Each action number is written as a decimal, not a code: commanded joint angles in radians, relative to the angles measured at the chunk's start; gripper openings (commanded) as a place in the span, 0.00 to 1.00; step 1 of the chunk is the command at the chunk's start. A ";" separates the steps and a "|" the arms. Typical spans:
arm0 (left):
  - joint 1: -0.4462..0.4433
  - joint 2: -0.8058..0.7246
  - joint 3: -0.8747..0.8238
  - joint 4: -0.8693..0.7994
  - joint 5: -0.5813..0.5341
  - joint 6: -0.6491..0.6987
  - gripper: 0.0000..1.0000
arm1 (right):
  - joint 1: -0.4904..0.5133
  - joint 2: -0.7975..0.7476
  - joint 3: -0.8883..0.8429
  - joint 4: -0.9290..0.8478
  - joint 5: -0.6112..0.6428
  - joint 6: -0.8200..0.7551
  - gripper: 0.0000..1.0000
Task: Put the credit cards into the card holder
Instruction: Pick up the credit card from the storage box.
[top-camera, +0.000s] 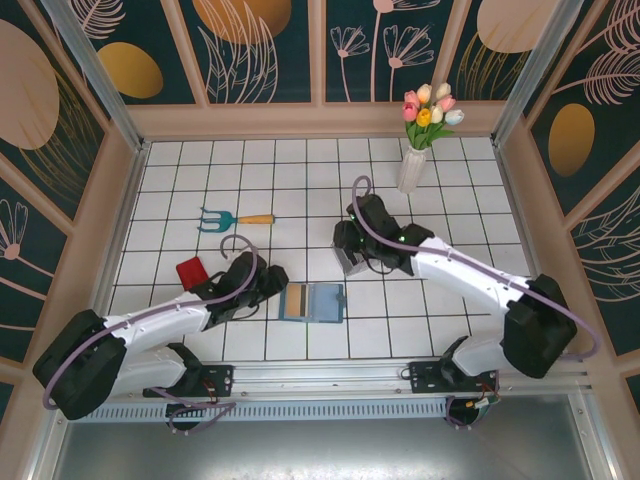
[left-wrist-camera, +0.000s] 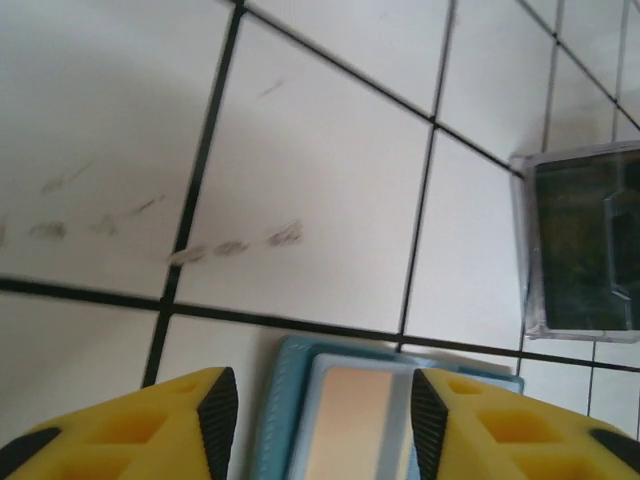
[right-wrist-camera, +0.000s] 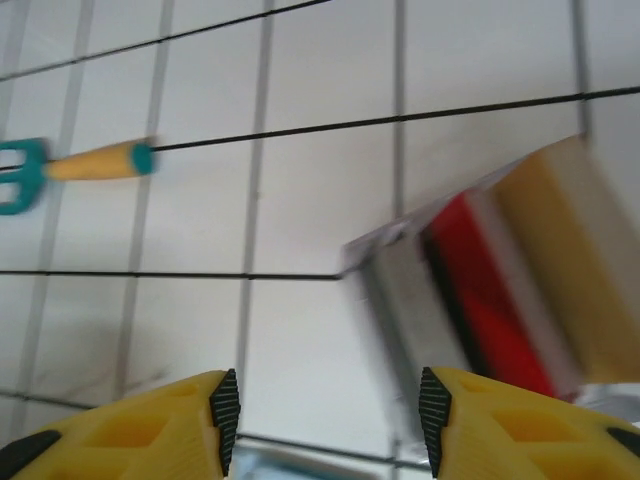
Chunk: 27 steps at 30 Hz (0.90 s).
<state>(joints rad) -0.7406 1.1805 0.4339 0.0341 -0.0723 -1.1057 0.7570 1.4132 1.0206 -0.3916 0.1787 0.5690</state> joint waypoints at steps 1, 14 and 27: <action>-0.004 0.009 0.064 -0.038 -0.020 0.065 0.57 | -0.002 0.091 0.061 -0.157 0.051 -0.202 0.51; -0.003 0.210 0.202 0.087 0.083 0.058 0.62 | 0.004 0.300 0.174 -0.189 0.107 -0.264 0.44; -0.003 0.200 0.175 0.092 0.063 0.038 0.63 | 0.046 0.395 0.203 -0.227 0.234 -0.276 0.46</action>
<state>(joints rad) -0.7410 1.3979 0.6155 0.1093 -0.0013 -1.0557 0.7849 1.7863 1.1919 -0.5632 0.3252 0.3115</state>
